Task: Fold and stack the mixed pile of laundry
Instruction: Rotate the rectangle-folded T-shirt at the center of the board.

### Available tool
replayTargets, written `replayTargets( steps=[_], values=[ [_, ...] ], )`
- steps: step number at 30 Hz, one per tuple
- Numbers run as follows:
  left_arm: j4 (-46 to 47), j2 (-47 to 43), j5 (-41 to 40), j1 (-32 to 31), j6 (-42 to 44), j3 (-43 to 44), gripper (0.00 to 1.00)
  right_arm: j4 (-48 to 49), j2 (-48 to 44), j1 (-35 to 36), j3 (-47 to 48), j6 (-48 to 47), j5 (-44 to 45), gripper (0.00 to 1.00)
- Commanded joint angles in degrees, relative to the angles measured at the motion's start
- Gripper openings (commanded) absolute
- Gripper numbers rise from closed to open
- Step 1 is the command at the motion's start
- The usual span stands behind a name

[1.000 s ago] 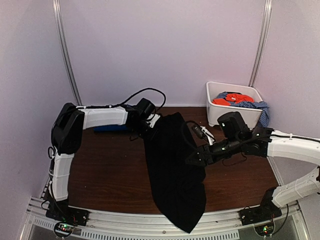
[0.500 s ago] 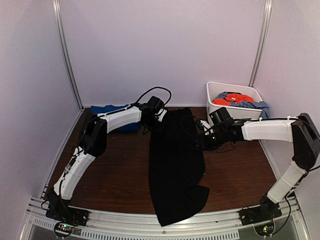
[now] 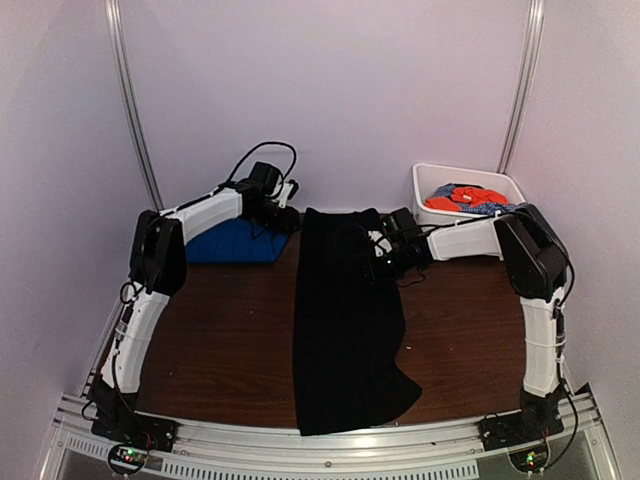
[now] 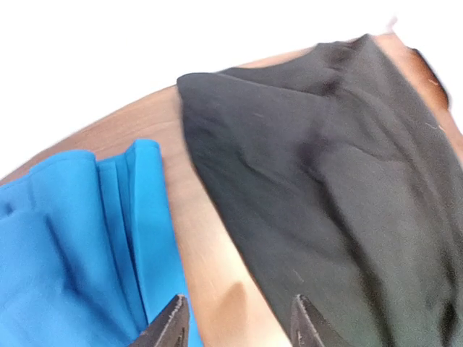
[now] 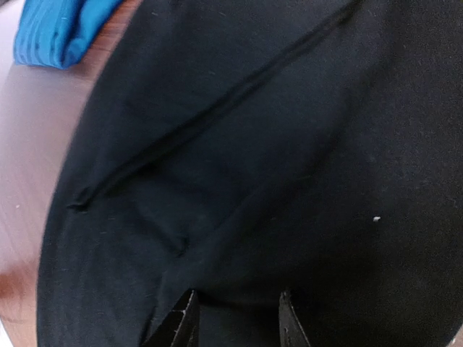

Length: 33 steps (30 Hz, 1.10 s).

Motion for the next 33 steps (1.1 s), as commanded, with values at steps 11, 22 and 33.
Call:
replayTargets(
  steps=[11, 22, 33],
  values=[
    [14.2, -18.1, 0.9, -12.9, -3.5, -38.6, 0.40, 3.7, -3.5, -3.0, -2.7, 1.1, -4.5, 0.43],
    [6.9, -7.5, -6.6, -8.8, -6.3, -28.2, 0.30, -0.5, 4.3, -3.9, 0.8, 0.2, -0.6, 0.41],
    [6.1, -11.7, -3.1, -5.5, -1.0, -18.8, 0.45, 0.7, -4.6, -5.8, 2.0, 1.7, -7.3, 0.50]
  ],
)
